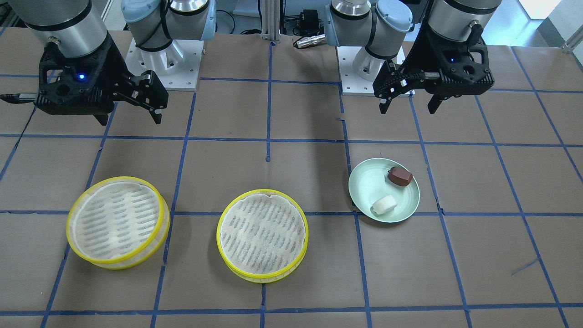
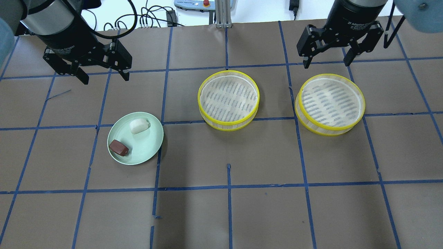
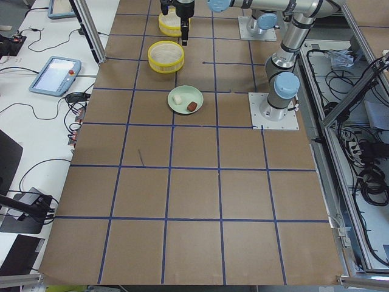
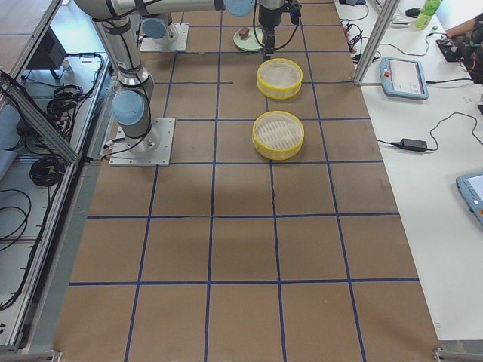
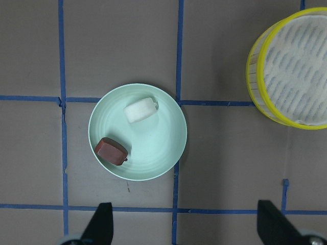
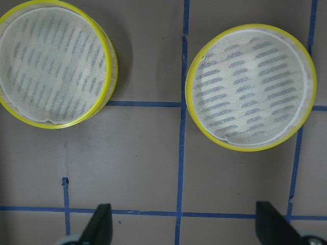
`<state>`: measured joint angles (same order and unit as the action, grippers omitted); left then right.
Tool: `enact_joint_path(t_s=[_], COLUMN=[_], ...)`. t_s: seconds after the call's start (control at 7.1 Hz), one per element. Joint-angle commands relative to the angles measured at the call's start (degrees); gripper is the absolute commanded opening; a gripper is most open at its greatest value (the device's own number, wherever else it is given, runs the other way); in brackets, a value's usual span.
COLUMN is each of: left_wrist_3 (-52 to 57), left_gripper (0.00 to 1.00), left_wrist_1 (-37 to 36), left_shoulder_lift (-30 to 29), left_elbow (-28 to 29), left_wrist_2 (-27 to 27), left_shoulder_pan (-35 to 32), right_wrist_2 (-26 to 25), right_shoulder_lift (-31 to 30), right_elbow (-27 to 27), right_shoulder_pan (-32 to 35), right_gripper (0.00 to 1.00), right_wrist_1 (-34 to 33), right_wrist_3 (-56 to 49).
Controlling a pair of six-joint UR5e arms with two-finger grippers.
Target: Stack buns with steamer
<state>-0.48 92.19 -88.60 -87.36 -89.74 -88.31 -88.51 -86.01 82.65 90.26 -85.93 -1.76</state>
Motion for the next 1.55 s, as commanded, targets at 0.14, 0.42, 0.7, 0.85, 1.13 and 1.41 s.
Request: enact_joint_path(t_s=[0.14, 0.42, 0.7, 0.85, 1.13, 1.41], left_wrist_3=[0.04, 0.65, 0.57, 1.61, 3.64, 3.82], left_gripper=[1.0, 1.0, 1.0, 1.0, 1.0, 1.0], left_wrist_1=[0.53, 0.71, 1.49, 0.19, -1.48, -10.22], left_shoulder_lift=[0.18, 0.27, -0.6, -1.74, -4.98, -14.63], left_elbow=[-0.09, -0.96, -3.58, -8.39, -15.88, -17.23], left_wrist_2=[0.09, -0.09, 0.09, -0.09, -0.18, -2.27], left_shoulder_pan=[0.07, 0.16, 0.6, 0.68, 1.3, 1.3], right_wrist_2=[0.09, 0.09, -0.78, -1.75, -2.37, -2.37], right_shoulder_lift=[0.06, 0.5, 3.38, 5.92, 8.92, 11.03], right_elbow=[0.58, 0.58, 1.02, 2.59, 7.33, 11.46], right_shoulder_pan=[-0.08, -1.3, -5.68, -8.06, -13.07, -18.16], right_gripper=[1.0, 1.0, 1.0, 1.0, 1.0, 1.0], right_wrist_1=[-0.38, -1.86, -4.58, -10.08, -16.79, -19.28], right_wrist_3=[0.18, -0.52, -8.82, -11.05, -16.92, -18.18])
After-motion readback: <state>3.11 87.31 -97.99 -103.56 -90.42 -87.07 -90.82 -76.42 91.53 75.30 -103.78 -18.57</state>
